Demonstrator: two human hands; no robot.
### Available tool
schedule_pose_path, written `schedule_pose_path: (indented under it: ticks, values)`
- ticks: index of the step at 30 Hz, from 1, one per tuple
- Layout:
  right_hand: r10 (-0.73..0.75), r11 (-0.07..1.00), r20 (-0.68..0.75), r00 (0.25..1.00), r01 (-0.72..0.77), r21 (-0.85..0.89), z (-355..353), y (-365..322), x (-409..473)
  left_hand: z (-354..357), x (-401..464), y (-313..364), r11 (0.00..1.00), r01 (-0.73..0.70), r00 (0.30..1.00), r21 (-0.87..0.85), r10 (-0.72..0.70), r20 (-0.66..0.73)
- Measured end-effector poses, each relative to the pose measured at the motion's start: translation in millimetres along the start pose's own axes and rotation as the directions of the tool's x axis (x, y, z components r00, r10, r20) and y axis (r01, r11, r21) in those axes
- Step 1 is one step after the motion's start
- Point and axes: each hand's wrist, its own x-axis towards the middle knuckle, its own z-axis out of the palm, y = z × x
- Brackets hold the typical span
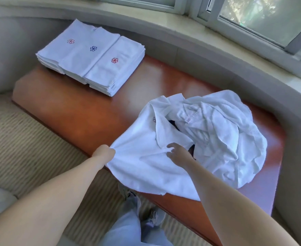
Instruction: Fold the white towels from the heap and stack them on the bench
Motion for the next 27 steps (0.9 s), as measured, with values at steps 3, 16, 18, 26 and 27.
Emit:
schedule_pose_path:
  ticks: [3, 16, 18, 26, 27]
  values:
    - [-0.086, 0.987, 0.013, 0.996, 0.087, -0.135, 22.6, -24.3, 26.7, -6.8, 19.0, -13.9, 0.999, 0.005, 1.000, 0.036, -0.005, 0.018]
    - [0.057, 0.981, -0.271, 0.961, -0.105, -0.165, 41.7, -53.8, 96.7, -10.1, 110.1, -16.8, 0.988, -0.073, 0.981, 0.139, 0.046, 0.190]
    - [0.103, 0.994, -0.473, 0.875, -0.070, 0.087, 13.5, -50.0, 99.7, -13.3, 113.3, -1.6, 0.985, -0.091, 0.976, 0.144, 0.059, 0.210]
    - [0.474, 0.860, -0.396, 0.787, -0.317, 0.401, 8.5, 6.6, 63.1, -8.6, 101.2, 36.1, 0.887, -0.282, 0.959, 0.367, 0.276, 0.069]
    - [0.527, 0.819, -0.311, 0.791, -0.376, 0.432, 18.3, 16.1, 55.2, -2.9, 97.6, 36.7, 0.838, -0.335, 0.936, 0.430, 0.347, 0.055]
